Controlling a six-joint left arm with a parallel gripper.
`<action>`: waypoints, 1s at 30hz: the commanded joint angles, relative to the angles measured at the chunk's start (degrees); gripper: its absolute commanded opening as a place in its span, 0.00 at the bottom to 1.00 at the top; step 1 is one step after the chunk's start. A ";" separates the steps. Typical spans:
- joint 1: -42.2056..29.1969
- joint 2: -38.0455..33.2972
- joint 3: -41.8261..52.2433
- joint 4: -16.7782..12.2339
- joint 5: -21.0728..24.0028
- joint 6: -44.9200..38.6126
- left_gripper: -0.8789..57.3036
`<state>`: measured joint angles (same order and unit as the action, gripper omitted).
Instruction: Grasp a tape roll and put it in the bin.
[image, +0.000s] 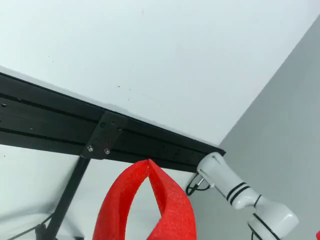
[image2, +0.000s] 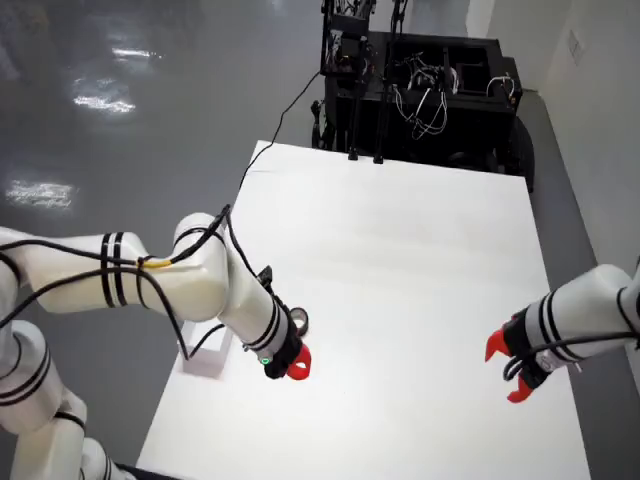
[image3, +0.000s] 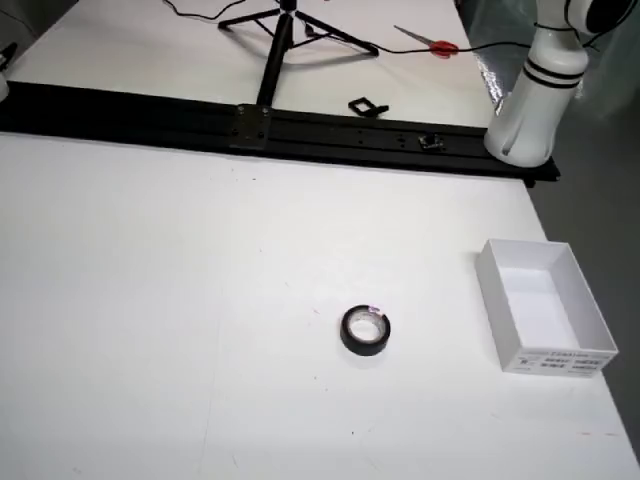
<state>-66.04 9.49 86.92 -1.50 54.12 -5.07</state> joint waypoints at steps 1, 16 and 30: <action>6.10 5.71 -2.99 0.26 -1.65 -4.07 0.01; 10.84 14.50 -12.56 4.75 -0.86 -12.07 0.01; 22.27 20.83 -11.77 12.04 -0.60 -40.37 0.32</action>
<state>-54.47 22.75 76.25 3.60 53.30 -21.45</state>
